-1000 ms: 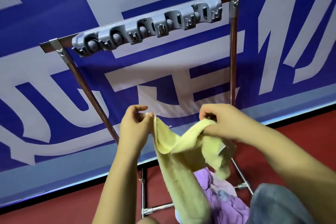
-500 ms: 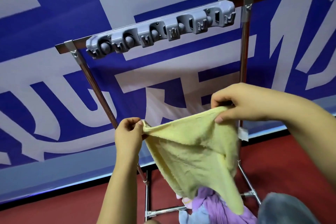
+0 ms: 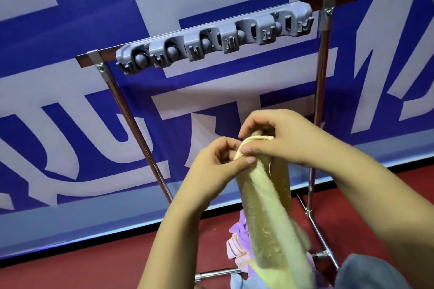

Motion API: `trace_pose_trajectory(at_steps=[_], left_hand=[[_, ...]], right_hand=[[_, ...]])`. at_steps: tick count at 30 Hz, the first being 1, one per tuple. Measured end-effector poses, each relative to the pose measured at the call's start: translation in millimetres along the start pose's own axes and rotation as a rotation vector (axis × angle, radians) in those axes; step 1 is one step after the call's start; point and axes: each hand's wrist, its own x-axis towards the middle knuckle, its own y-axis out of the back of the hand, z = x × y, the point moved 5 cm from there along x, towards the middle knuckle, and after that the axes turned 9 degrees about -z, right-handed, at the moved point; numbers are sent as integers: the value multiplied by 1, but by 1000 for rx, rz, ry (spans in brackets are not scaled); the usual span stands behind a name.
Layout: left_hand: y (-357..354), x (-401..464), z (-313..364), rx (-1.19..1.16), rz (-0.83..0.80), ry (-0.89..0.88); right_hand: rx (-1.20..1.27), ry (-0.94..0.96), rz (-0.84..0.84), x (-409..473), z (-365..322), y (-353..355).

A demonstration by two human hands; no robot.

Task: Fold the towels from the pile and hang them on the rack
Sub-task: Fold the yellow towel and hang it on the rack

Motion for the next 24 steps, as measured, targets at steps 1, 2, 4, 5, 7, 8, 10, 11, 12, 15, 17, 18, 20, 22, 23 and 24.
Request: trace_pose_trajectory(at_steps=[1, 2, 4, 5, 7, 8, 10, 11, 12, 15, 17, 18, 20, 22, 23, 24], left_hand=[[1, -1, 0, -14, 27, -14], [1, -2, 2, -35, 39, -35], [6, -3, 3, -79, 69, -74], [9, -3, 3, -110, 85, -89], [13, -2, 3, -149, 90, -89], [11, -1, 3, -142, 69, -81], [4, 0, 4, -109, 0, -73], [0, 0, 4, -96, -37, -73], [-4, 0, 4, -79, -70, -72], [-9, 0, 9, 0, -106, -83], [-5, -2, 13, 23, -74, -91], [-3, -2, 15, 31, -63, -96], [4, -3, 15, 77, -43, -102], [10, -5, 14, 137, -30, -95], [12, -6, 14, 156, -31, -97], [13, -6, 14, 162, -29, -106]], right_hand=[[93, -16, 20, -3, 5, -1], [182, -34, 25, -7, 11, -3], [331, -58, -9, -17, 27, -11], [370, -60, -28, -22, 33, -16], [370, -70, -13, -28, 42, -20], [362, -76, 10, -30, 44, -20], [372, -67, 52, -30, 38, -15], [352, -54, 52, -28, 33, -12], [293, -39, 31, -27, 28, -11], [90, -33, -76, -22, 16, -16], [87, -45, -84, -20, 13, -17], [83, -51, -79, -19, 12, -17], [47, -56, -73, -17, 14, -17], [33, -53, -67, -16, 15, -16], [43, -46, -70, -16, 16, -17], [66, -37, -77, -16, 15, -18]])
